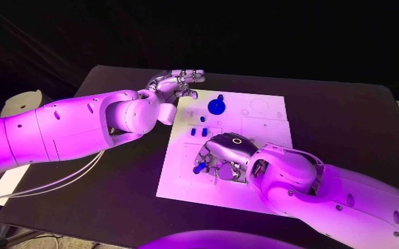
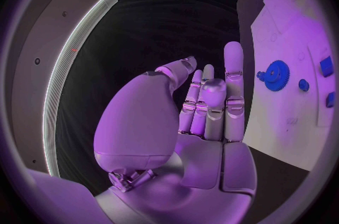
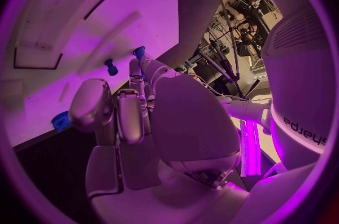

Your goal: Assemble the parts on the task board

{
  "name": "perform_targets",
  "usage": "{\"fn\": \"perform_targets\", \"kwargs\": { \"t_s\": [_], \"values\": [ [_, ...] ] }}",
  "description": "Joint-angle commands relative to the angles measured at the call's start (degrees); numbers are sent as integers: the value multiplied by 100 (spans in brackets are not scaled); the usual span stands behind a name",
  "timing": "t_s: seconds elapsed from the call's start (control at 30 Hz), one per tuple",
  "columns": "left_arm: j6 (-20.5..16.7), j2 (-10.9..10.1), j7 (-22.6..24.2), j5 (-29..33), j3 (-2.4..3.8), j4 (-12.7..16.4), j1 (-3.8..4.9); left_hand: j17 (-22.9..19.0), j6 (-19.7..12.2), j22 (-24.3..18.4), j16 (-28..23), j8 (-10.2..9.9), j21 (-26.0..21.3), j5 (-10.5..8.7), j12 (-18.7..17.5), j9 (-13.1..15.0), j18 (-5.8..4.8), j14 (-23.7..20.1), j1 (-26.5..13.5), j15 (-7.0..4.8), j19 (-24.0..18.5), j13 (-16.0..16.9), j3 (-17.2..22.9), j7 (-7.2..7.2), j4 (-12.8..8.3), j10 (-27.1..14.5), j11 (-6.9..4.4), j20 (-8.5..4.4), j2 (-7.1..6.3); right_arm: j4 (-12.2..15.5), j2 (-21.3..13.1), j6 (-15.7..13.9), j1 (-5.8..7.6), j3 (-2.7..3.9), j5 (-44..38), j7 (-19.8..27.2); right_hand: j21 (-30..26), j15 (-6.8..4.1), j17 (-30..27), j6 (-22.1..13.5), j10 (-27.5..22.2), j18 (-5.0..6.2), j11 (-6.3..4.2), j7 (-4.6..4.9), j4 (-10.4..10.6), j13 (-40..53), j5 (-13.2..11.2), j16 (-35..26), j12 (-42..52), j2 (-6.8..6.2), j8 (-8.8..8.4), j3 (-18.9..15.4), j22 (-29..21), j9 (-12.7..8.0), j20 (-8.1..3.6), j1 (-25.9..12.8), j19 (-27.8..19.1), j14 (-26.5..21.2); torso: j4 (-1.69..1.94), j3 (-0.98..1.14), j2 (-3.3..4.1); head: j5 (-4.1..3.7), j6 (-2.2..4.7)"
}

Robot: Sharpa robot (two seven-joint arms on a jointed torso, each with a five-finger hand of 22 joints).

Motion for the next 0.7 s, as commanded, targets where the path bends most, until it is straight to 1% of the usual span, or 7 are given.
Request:
{"fn": "perform_targets", "kwargs": {
  "t_s": [0.03,0.1,0.27,0.37,0.47,0.6,0.7],
  "values": [
    [125,5,11,-26,3,12,2,-6,-47,-8,32,22,-27,24,40,3,62,-42,-17,13,-4,-1,-17,3,-15,-48,6,16,32,-6,6,176,-14,-9,-218,-71,-3,38,10,123,29,20,-3,109,-3,3,10,31,-36,-10,19,40,2,-5,50,-46,-4,317,1,-3,2,-6,2],
    [126,5,10,-26,3,14,2,-6,-47,-8,32,22,-27,24,40,3,62,-42,-17,13,-4,-1,-17,3,-15,-48,6,16,32,-7,18,202,-14,-9,-249,-90,-3,38,10,123,29,20,-3,109,-3,3,10,31,-36,-10,19,40,2,-5,50,-46,-4,317,7,0,6,-11,1],
    [129,4,8,-26,3,17,2,-6,-47,-8,32,22,-27,24,40,3,62,-42,-17,13,-4,-1,-17,3,-15,-48,6,16,32,-8,65,334,-14,-9,-333,-183,-3,39,10,124,31,21,-3,110,-4,3,10,31,-36,-10,19,41,1,-5,51,-49,-4,317,13,-5,-1,-23,-1],
    [131,2,7,-26,3,20,2,-6,-47,-8,32,22,-27,24,40,3,62,-42,-17,13,-4,-1,-17,3,-15,-48,6,16,32,-6,74,391,-14,-9,-388,-236,-4,39,9,126,34,21,-3,110,-5,4,9,31,-37,-9,19,41,0,-4,51,-53,-5,317,18,-4,0,-13,-8],
    [131,-1,6,-26,3,20,2,-24,-60,-11,30,27,-32,23,53,3,61,-52,-16,17,-6,-2,-28,8,-21,-69,11,19,39,-6,85,427,-14,-9,-415,-263,-7,41,13,128,38,22,-1,111,-5,5,7,34,-40,-13,19,39,-4,-2,53,-66,-7,318,14,-1,3,-12,-12],
    [128,-5,5,-26,3,21,2,-25,-60,-11,30,27,-32,23,54,3,61,-53,-16,17,-6,-2,-28,9,-21,-70,11,19,40,-10,127,486,-13,-9,-409,-271,-7,47,4,114,32,23,5,114,-5,3,6,30,-64,-42,3,26,-4,0,62,-120,-10,315,3,-6,0,-2,-15],
    [124,-1,3,-26,3,17,2,-27,-61,-11,30,28,-32,23,55,3,61,-54,-17,18,-6,-2,-29,9,-21,-72,12,19,40,-38,182,568,-10,-15,-331,-250,-8,51,2,105,29,23,11,116,4,3,10,30,-81,-60,-10,14,-5,1,70,-168,-13,314,2,-7,0,-17,-7]
  ]
}}
